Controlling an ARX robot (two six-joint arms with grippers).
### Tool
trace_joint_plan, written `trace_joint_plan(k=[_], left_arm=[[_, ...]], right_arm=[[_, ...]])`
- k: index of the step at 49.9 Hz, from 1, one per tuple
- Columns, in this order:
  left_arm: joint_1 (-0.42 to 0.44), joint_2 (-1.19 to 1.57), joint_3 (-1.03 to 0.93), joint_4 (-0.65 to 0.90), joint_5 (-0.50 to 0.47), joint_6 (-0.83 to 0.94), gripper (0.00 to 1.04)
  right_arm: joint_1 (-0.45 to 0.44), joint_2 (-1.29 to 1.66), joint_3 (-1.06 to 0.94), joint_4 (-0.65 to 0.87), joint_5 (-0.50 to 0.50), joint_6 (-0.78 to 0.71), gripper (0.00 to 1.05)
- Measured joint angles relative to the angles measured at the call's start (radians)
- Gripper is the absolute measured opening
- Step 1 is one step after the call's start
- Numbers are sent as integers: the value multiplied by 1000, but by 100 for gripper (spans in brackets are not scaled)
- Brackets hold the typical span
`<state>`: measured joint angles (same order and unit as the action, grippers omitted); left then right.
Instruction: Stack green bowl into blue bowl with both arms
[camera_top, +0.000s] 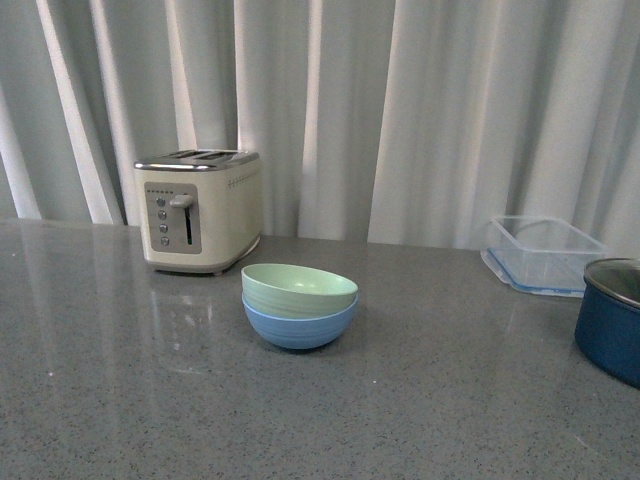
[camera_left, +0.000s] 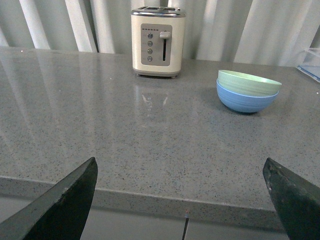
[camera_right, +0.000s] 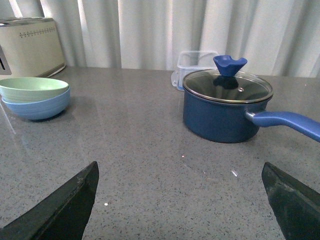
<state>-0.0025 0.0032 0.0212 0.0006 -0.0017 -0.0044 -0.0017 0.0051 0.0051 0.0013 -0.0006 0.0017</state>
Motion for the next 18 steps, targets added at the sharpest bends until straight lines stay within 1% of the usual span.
trace_joint_plan(k=[18], left_arm=[[0,0,0,0,0,0,98]], right_arm=[[0,0,0,0,0,0,95]])
